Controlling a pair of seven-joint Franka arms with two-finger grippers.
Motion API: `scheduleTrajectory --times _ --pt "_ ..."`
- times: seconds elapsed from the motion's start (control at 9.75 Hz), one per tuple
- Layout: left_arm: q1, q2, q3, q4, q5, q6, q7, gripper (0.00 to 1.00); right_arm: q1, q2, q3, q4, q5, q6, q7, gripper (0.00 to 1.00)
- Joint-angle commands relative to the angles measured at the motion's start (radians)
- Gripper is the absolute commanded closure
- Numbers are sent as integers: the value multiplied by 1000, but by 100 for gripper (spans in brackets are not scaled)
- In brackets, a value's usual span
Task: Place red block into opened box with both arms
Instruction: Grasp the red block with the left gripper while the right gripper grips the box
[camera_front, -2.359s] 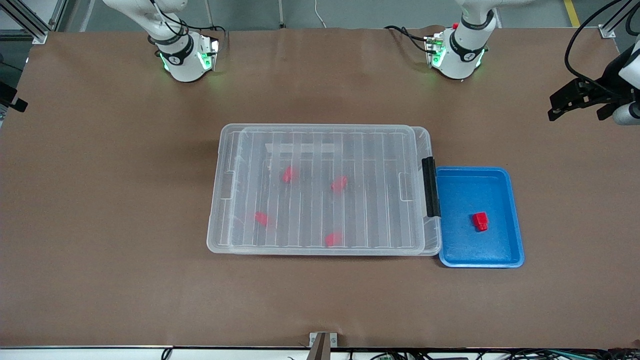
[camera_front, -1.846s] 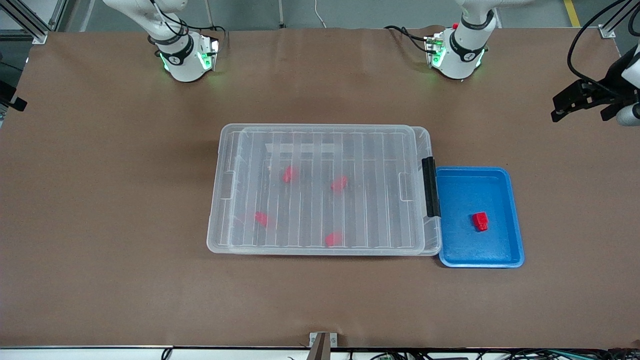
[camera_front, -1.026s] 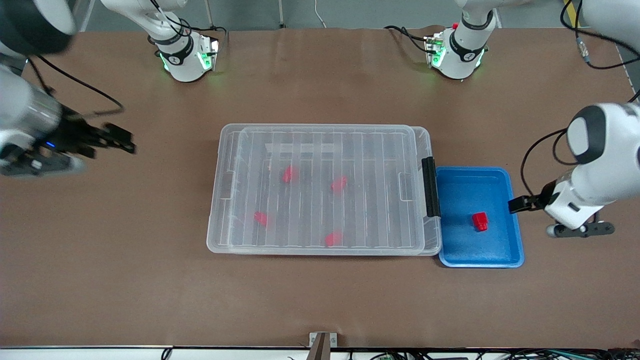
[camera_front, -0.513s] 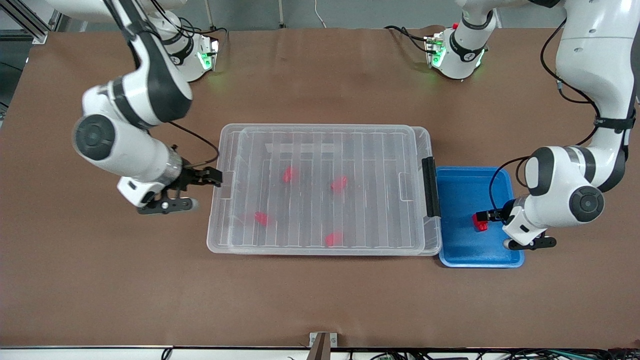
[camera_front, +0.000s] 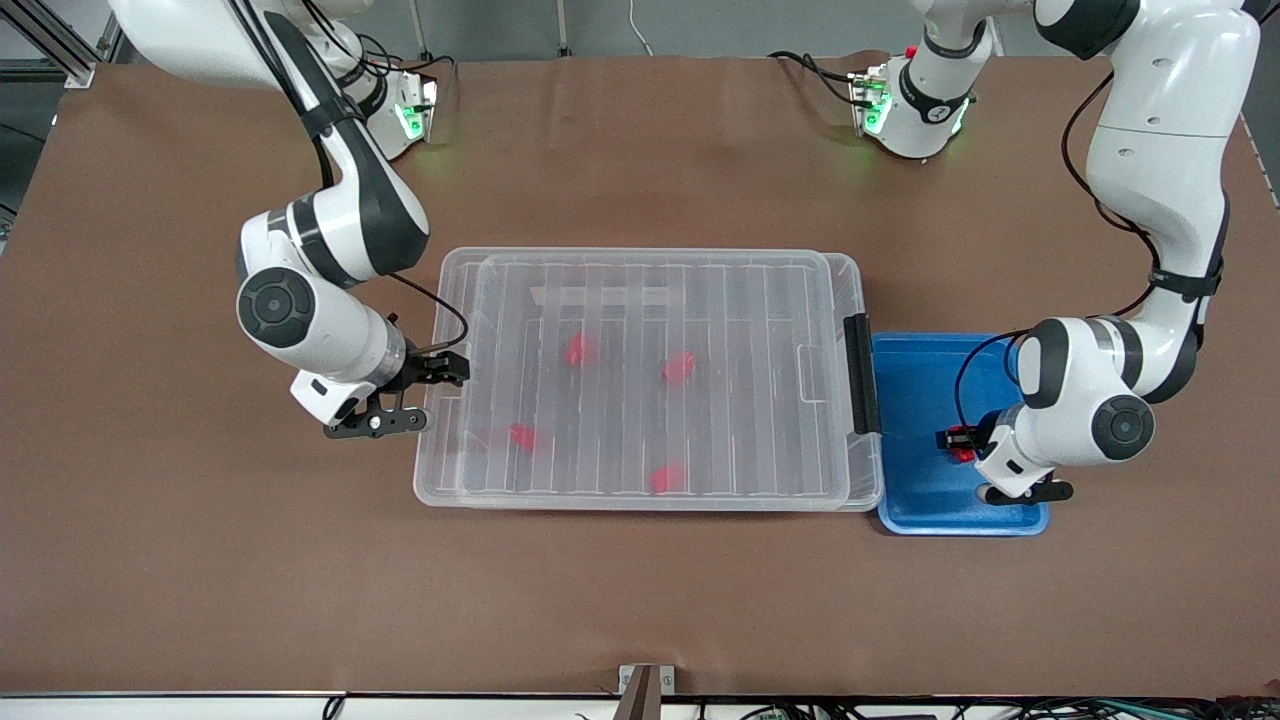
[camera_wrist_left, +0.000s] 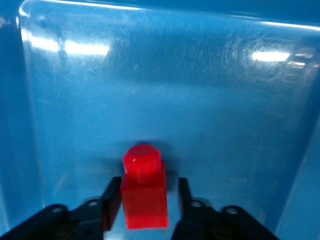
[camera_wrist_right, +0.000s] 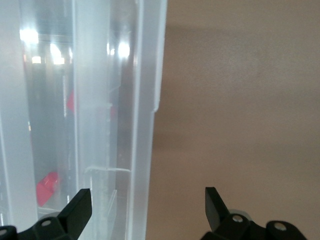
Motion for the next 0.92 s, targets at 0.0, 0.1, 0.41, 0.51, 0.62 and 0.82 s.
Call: scheduleTrajectory --times 0.0,0.1,0.41,0.51,0.62,0.82 --pt "-5 50 1 35 10 10 -12 91 -17 -22 10 -57 -36 24 16 0" --pt "-6 38 1 63 13 7 2 95 -15 -22 10 -79 -41 44 16 0" --pt "-34 -71 -1 141 15 -86 -9 100 -21 -24 8 -104 -42 75 14 0" --pt "-64 -123 -1 149 12 -102 -13 100 -36 -26 10 -104 -42 73 7 0" --pt "-94 -155 -1 164 10 -120 -16 100 -53 -29 10 -104 -42 70 2 0" --pt "-146 -208 -1 222 12 -216 -48 100 -85 -38 8 -104 -42 41 -28 0"
